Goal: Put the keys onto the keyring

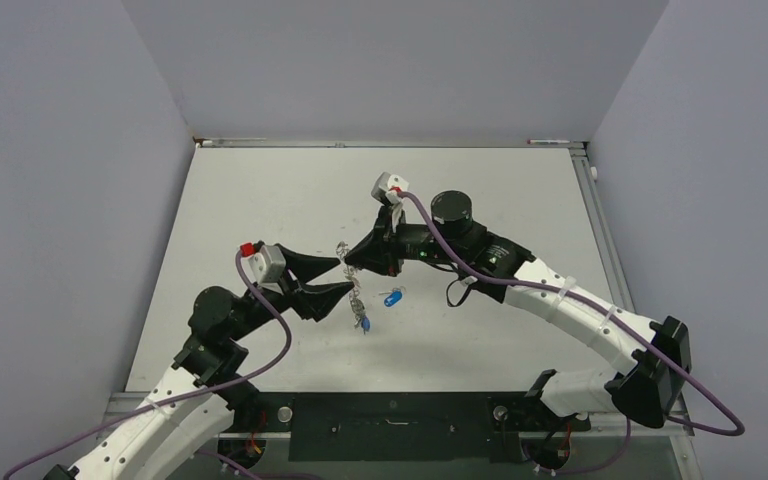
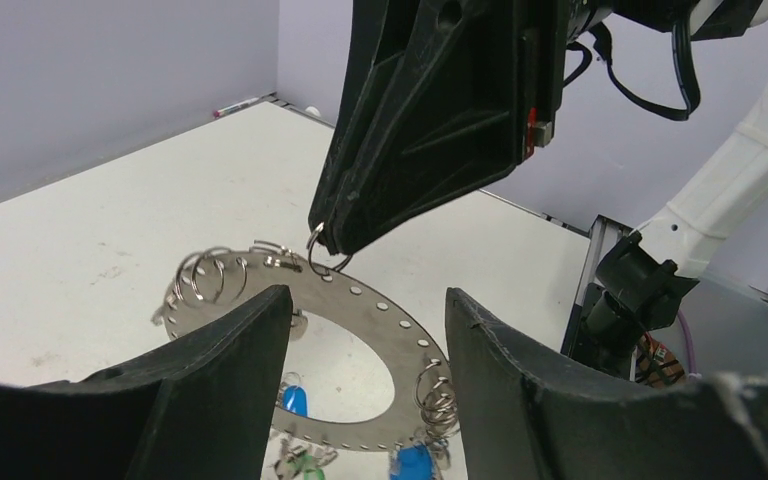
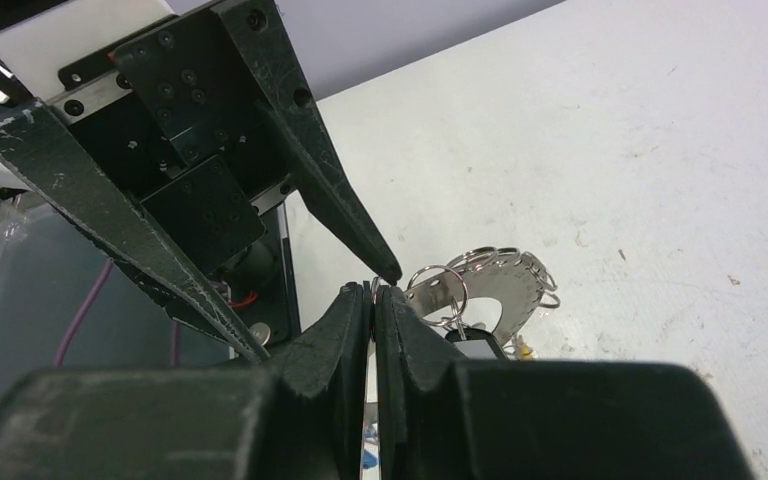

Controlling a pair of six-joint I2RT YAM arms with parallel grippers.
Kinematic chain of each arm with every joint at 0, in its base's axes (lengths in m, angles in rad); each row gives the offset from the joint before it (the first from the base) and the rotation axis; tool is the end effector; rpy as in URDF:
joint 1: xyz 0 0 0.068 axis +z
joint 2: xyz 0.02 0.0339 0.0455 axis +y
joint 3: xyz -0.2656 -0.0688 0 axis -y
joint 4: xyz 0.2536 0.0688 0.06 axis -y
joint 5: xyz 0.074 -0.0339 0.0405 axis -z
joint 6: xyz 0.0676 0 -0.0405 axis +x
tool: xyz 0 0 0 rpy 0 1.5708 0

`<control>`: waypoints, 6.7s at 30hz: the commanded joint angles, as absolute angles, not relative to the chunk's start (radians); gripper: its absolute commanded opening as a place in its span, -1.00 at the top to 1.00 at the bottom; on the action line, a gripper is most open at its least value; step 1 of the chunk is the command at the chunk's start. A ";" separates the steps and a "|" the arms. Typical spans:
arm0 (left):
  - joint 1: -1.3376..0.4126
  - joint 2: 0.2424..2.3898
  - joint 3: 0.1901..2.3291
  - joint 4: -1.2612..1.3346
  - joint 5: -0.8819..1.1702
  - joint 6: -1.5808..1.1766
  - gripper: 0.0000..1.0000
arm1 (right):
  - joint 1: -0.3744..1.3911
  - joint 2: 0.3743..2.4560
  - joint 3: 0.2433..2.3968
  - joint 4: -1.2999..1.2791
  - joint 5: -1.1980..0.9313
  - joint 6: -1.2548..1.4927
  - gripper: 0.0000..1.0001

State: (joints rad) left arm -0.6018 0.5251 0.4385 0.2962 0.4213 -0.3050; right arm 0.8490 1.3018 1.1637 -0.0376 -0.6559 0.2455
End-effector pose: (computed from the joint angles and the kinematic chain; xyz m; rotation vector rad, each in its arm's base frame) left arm 0.1333 -0.1251 0.3127 0.5775 1.3411 -1.0351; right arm 0.1900 0.2783 0.3718 -1.0497 1.6039 1.3395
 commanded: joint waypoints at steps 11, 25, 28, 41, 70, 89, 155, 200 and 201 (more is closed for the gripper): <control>-0.614 0.577 0.526 0.267 0.362 -0.221 0.09 | 0.912 1.355 1.349 -0.197 -0.427 0.262 0.90; -0.615 0.558 0.570 0.157 0.361 -0.080 -0.13 | 0.915 1.429 1.452 -0.353 -0.329 0.332 0.89; -0.615 0.569 0.577 0.155 0.367 -0.081 -0.16 | 0.919 1.447 1.471 -0.378 -0.317 0.336 0.90; -0.623 0.613 0.563 0.120 0.372 0.058 0.01 | 0.886 1.479 1.485 -0.397 -0.360 0.439 0.90; -0.734 0.555 0.501 0.088 0.166 0.369 -0.10 | 0.889 1.470 1.466 -0.367 -0.470 0.528 0.90; -0.735 0.580 0.499 0.100 0.186 0.386 0.45 | 0.940 1.465 1.453 -0.360 -0.484 0.553 0.90; -0.539 0.512 0.435 0.404 0.473 -0.138 1.00 | 0.941 1.289 1.360 -0.164 -0.316 0.432 -0.02; -0.526 0.529 0.391 0.519 0.211 -0.467 1.00 | 0.995 1.117 1.082 -0.095 -0.215 0.400 -0.04; -0.526 0.529 0.391 0.519 0.201 -0.475 1.00 | 0.995 1.113 1.078 -0.094 -0.211 0.396 -0.04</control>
State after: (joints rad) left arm -0.5327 0.5316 0.3817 0.4164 0.2829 -0.3901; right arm 0.9855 1.1500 1.0954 -0.1314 -0.2630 0.4343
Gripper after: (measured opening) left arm 0.003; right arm 0.519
